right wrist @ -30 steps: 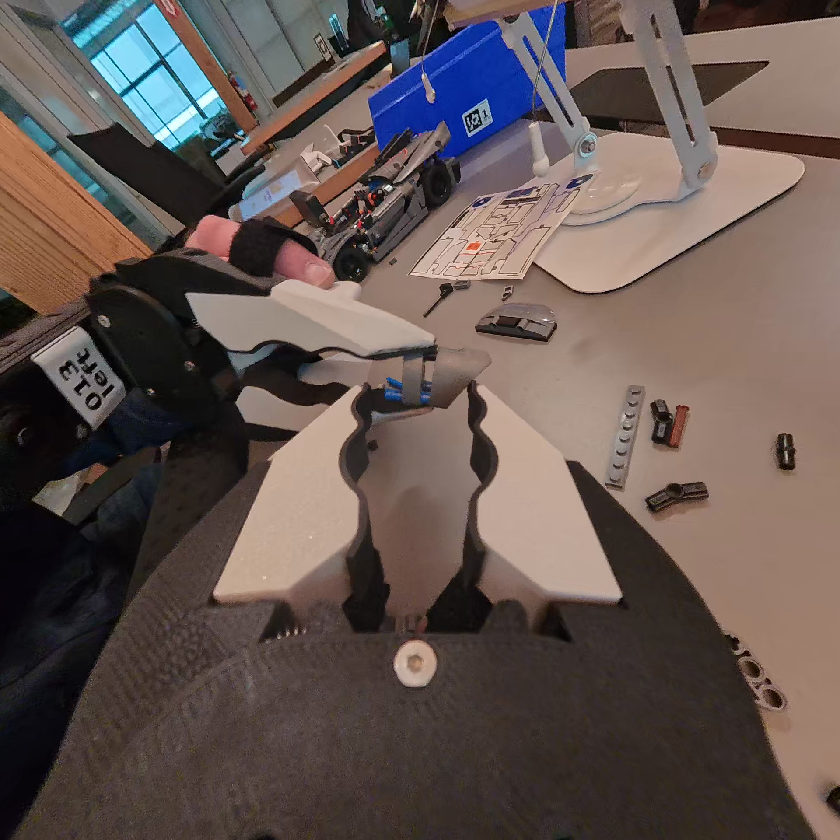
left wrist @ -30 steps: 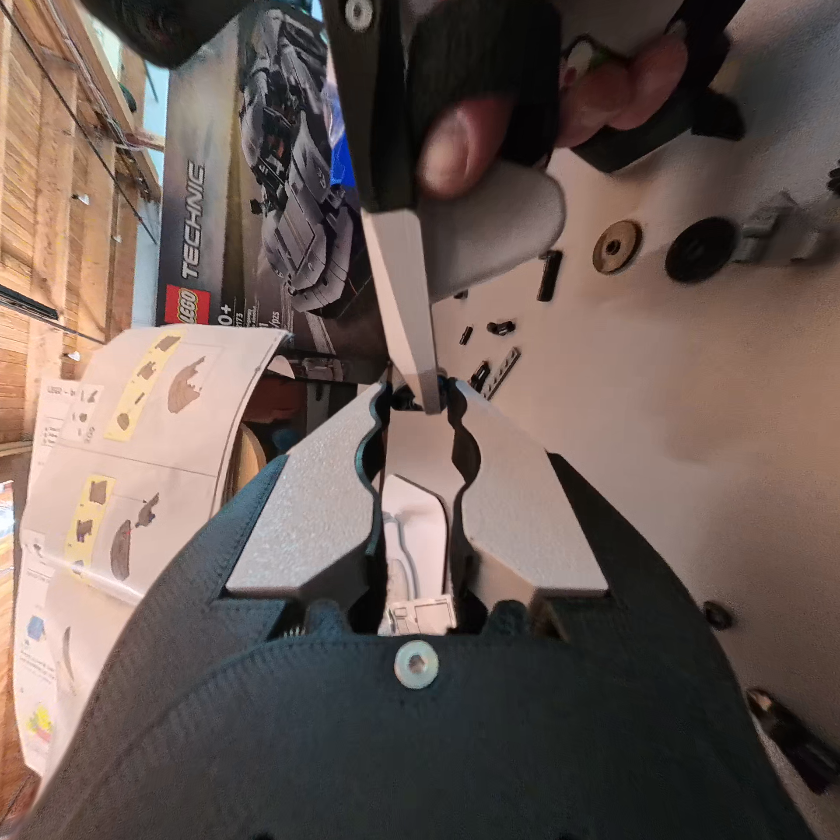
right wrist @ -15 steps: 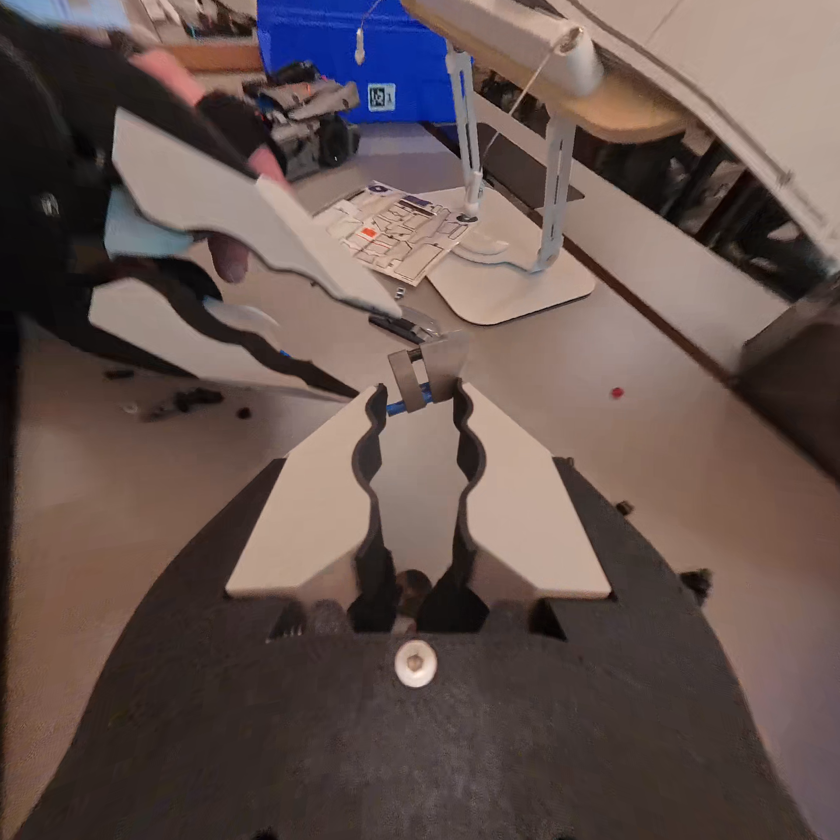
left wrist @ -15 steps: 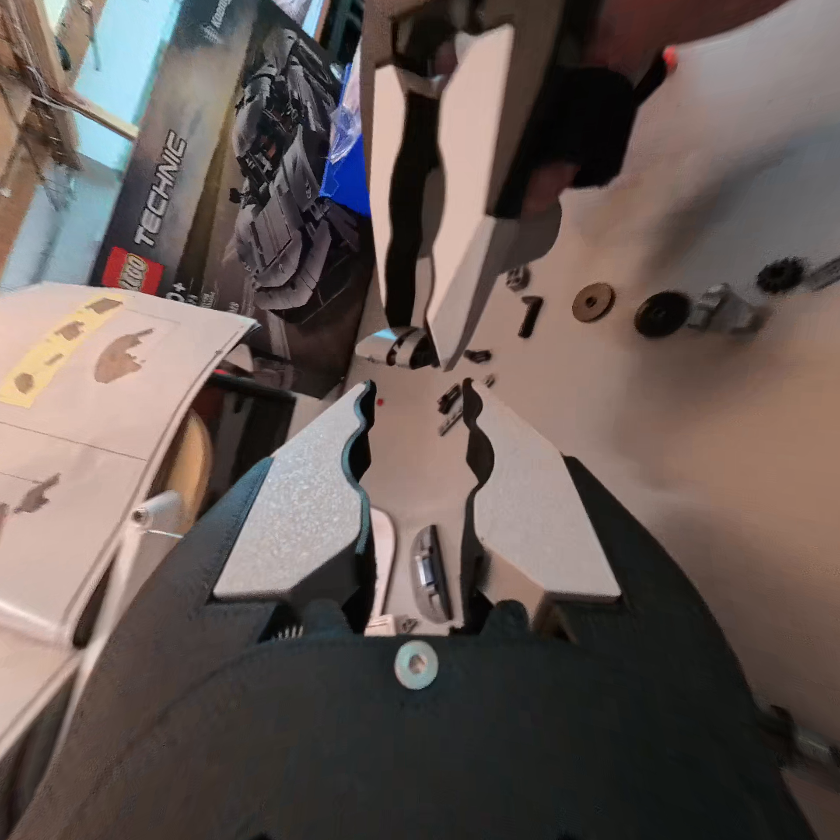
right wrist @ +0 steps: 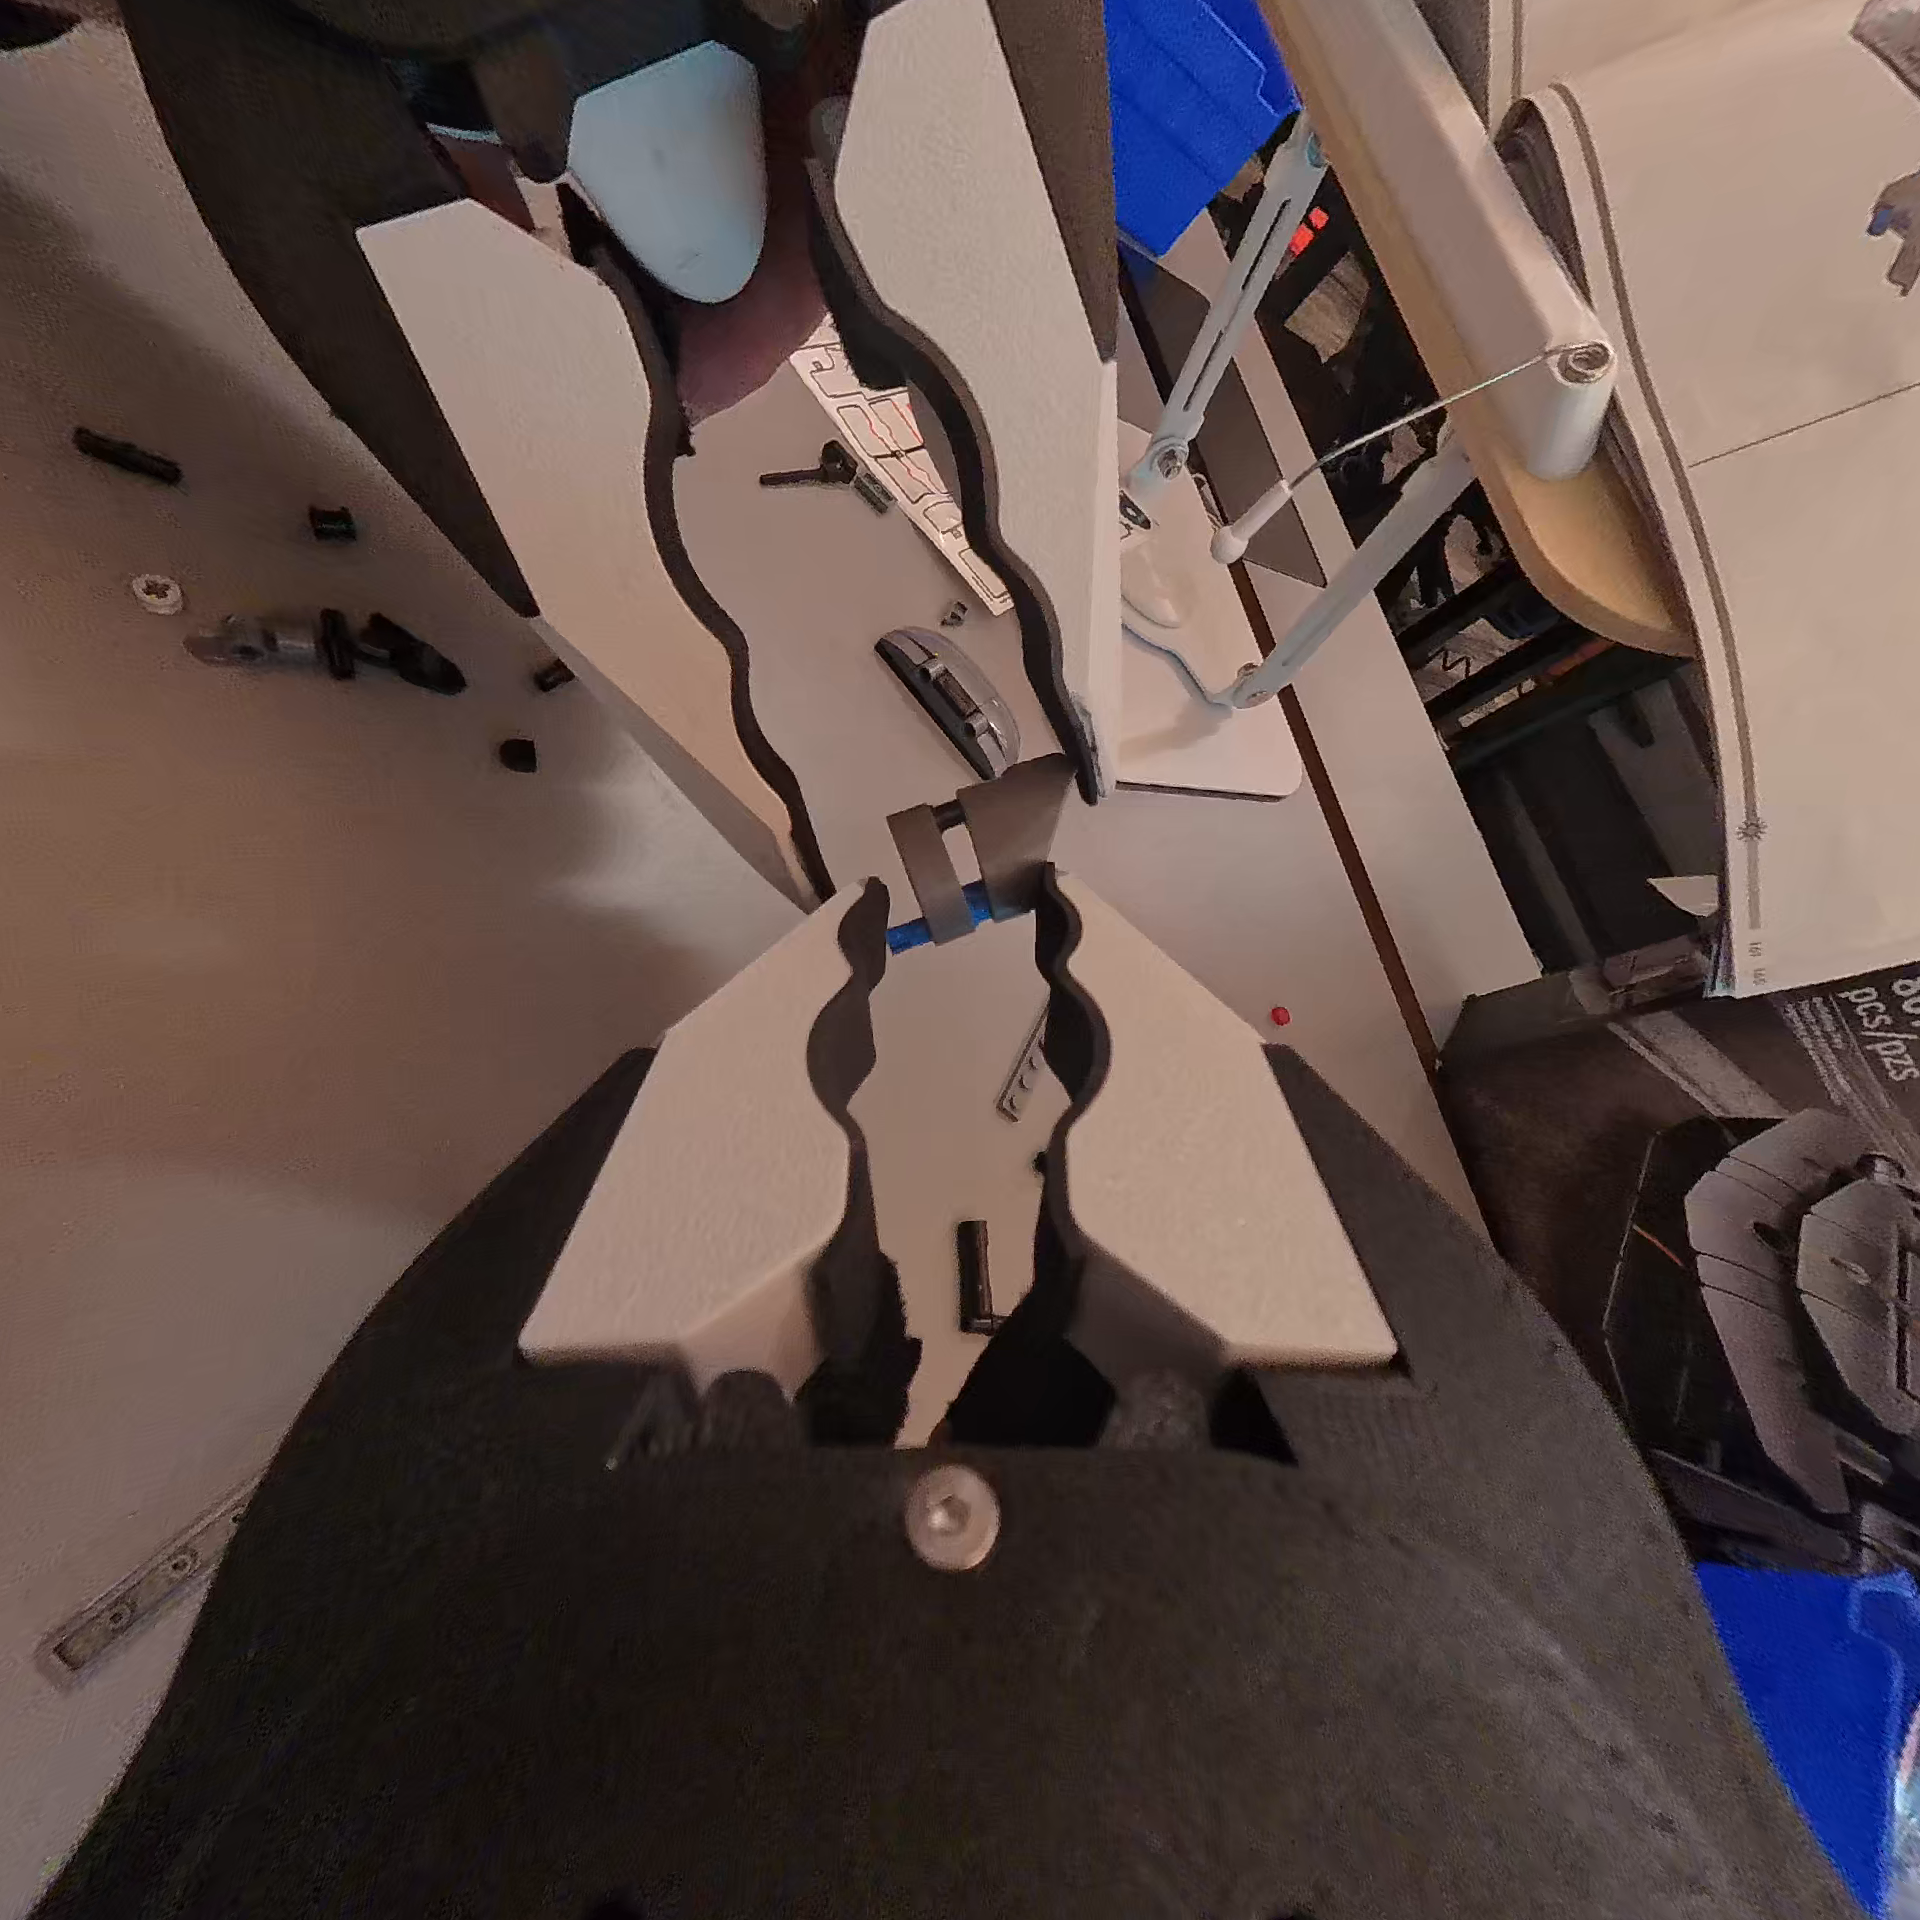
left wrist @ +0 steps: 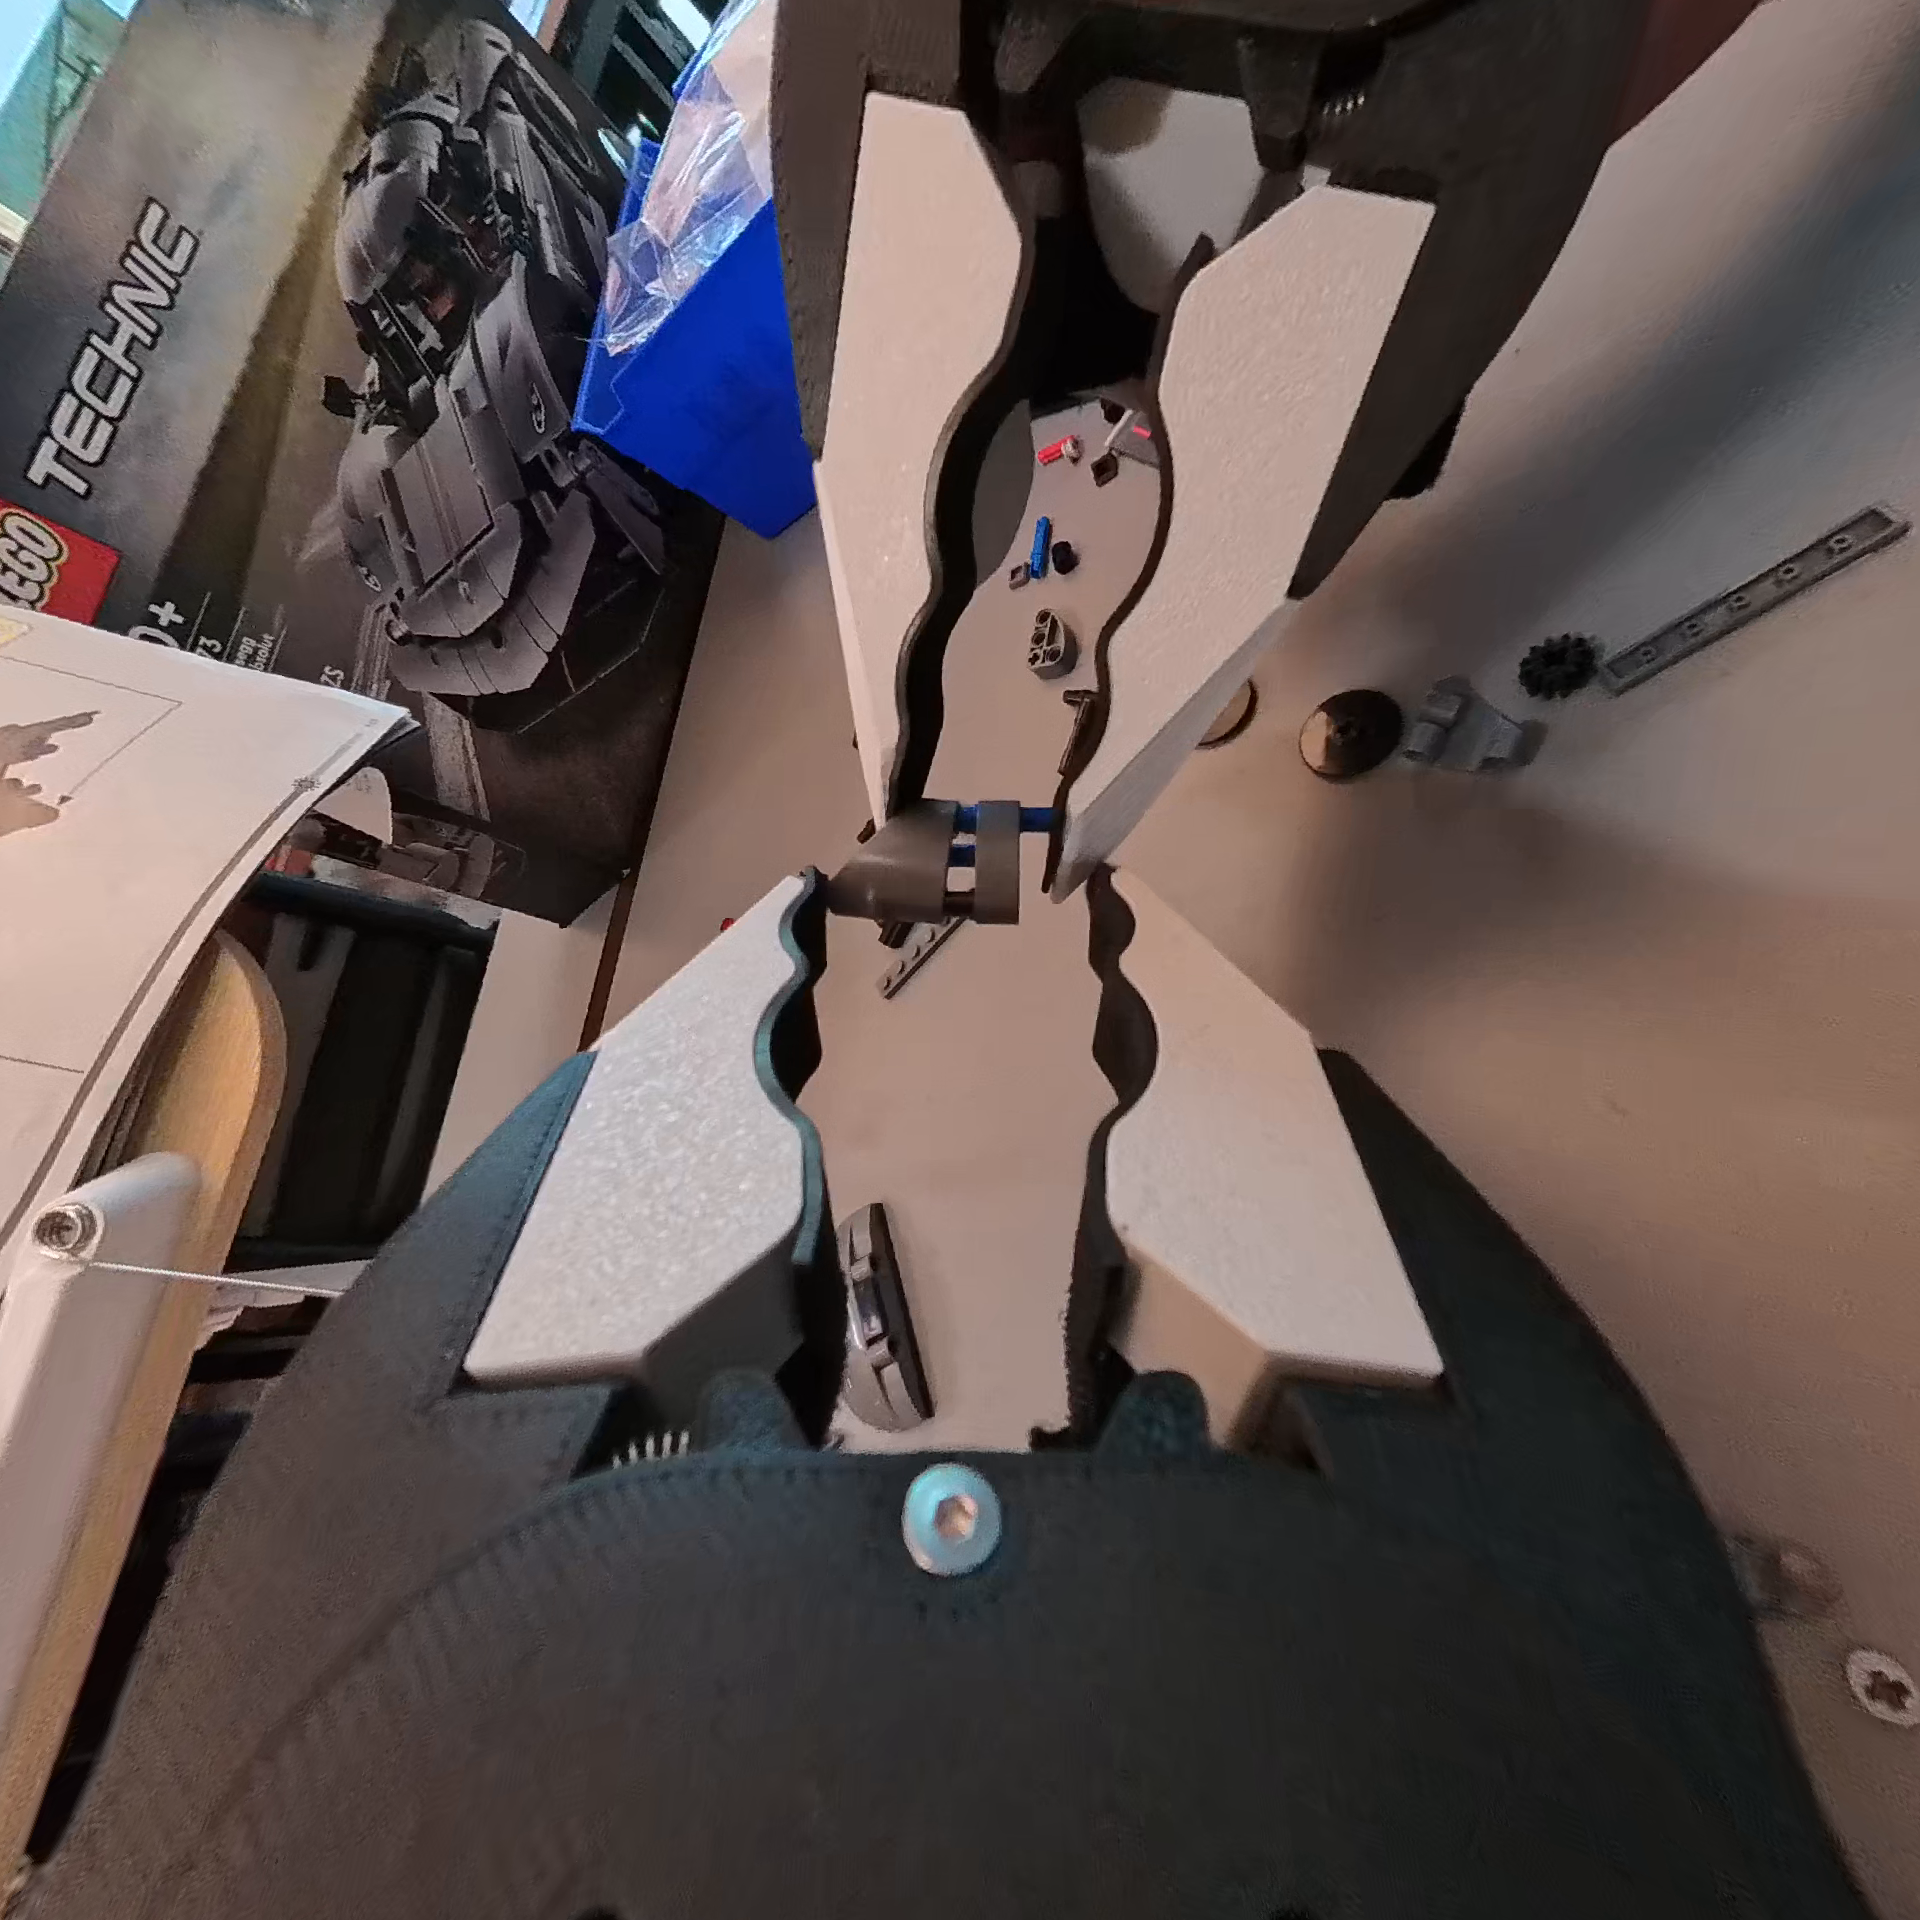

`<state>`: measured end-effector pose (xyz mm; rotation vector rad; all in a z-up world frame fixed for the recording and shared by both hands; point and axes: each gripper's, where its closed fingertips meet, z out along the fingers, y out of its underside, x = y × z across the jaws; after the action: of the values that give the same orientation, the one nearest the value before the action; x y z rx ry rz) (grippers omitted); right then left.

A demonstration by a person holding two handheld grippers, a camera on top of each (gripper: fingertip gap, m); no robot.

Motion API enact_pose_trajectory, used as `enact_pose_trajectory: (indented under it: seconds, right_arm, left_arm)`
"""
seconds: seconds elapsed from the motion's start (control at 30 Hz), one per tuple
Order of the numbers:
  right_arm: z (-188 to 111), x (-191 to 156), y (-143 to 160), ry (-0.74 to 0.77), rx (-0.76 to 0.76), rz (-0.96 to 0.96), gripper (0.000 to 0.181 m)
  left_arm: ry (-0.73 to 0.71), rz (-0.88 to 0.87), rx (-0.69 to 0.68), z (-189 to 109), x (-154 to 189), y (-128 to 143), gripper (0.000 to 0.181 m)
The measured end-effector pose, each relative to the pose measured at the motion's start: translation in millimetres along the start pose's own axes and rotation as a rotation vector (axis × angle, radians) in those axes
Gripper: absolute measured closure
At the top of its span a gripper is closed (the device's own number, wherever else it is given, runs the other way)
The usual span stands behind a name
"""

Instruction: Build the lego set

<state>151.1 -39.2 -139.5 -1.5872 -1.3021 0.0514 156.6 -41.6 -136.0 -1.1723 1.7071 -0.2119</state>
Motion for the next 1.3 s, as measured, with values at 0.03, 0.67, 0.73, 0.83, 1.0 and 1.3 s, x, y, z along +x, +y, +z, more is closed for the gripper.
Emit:
enact_pose_trajectory:
  seconds: [0.03, 0.67, 0.73, 0.83, 1.0, 1.3]
  right_arm:
    - [0.2, -0.8, 0.3, 0.000, -0.004, -0.010, 0.154]
    - [-4.2, -4.5, 1.0, -0.019, -0.018, -0.017, 0.164]
    - [-4.2, -5.9, 2.4, -0.028, -0.032, -0.015, 0.164]
    - [-3.5, -7.2, 4.3, -0.040, -0.042, -0.009, 0.164]
    - [-1.3, -2.2, 1.8, -0.041, 0.016, 0.034, 0.164]
    - [-4.1, 12.5, 6.9, -0.022, 0.052, 0.120, 0.160]
  left_arm:
    - [0.001, 0.008, -0.007, 0.2, 0.6, 1.0, 0.133]
    - [0.001, 0.032, -0.053, -3.0, 2.4, 0.6, 0.153]
    - [0.004, 0.033, -0.060, -2.8, 3.5, 0.7, 0.153]
    - [0.008, 0.040, -0.068, -1.6, 5.0, 2.3, 0.154]
    - [0.001, -0.017, -0.024, -0.7, -1.1, 3.1, 0.153]
    - [-0.054, -0.107, -0.011, 5.7, -14.2, 12.8, 0.153]
